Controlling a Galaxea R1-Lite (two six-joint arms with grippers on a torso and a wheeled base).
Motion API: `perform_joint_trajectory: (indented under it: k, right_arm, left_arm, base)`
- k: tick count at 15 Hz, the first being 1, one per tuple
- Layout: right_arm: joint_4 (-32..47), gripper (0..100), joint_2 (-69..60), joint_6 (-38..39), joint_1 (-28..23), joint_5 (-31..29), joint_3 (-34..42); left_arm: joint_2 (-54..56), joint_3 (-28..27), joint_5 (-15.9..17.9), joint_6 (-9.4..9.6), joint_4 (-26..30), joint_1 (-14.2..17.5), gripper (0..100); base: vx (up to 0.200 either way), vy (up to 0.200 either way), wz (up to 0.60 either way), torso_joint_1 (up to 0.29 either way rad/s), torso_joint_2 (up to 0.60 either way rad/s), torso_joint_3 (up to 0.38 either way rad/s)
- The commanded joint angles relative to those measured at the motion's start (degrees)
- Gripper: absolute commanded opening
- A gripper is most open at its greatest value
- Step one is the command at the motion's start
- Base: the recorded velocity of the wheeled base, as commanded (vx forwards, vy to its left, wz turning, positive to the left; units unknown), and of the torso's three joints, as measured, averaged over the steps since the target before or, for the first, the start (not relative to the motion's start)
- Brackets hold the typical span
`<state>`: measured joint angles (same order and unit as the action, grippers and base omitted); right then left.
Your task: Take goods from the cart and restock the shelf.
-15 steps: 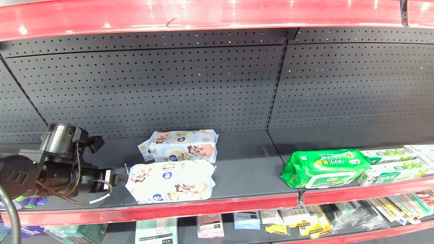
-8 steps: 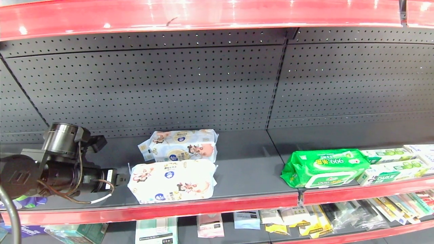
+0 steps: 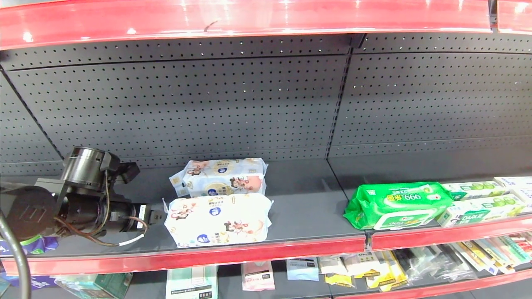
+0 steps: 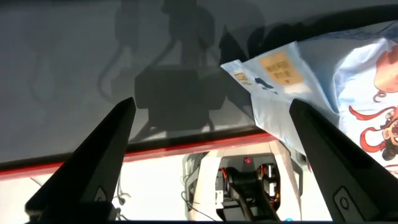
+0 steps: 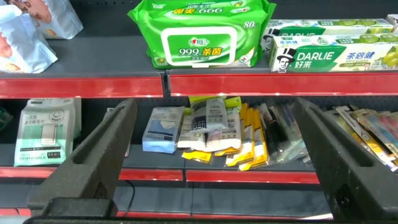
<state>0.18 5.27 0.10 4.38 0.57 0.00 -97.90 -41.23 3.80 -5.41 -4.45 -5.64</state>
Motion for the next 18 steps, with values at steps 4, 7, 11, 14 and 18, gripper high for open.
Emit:
perform_joint_trajectory:
  k: [4,7,11,14,18]
  right_arm:
    - [0.0,100,0.1,0.0,0.0,0.0,0.0]
    - [0.0,100,0.1,0.0,0.0,0.0,0.0]
    - [0.0,100,0.1,0.0,0.0,0.0,0.0]
    - [0.0,100,0.1,0.0,0.0,0.0,0.0]
    - [0.0,100,0.2,0.0,0.0,0.0,0.0]
  left_arm:
    - [-0.4,-0.2,0.0,-0.04,0.0,-0.2,100]
    - [-0.4,-0.2,0.0,-0.04,0.0,-0.3,100]
    - [-0.4,-0.2,-0.1,-0.04,0.0,-1.0,100]
    - [-0.4,-0.2,-0.1,-0.04,0.0,-1.4,100]
    - [-0.3,-0.2,-0.2,-0.04,0.0,-1.4,100]
  base:
    - [0.0,0.0,0.0,0.0,0.0,0.0]
    - [0.0,0.0,0.0,0.0,0.0,0.0]
    - [0.0,0.0,0.0,0.0,0.0,0.0]
    - [0.0,0.0,0.0,0.0,0.0,0.0]
    - [0.0,0.0,0.0,0.0,0.0,0.0]
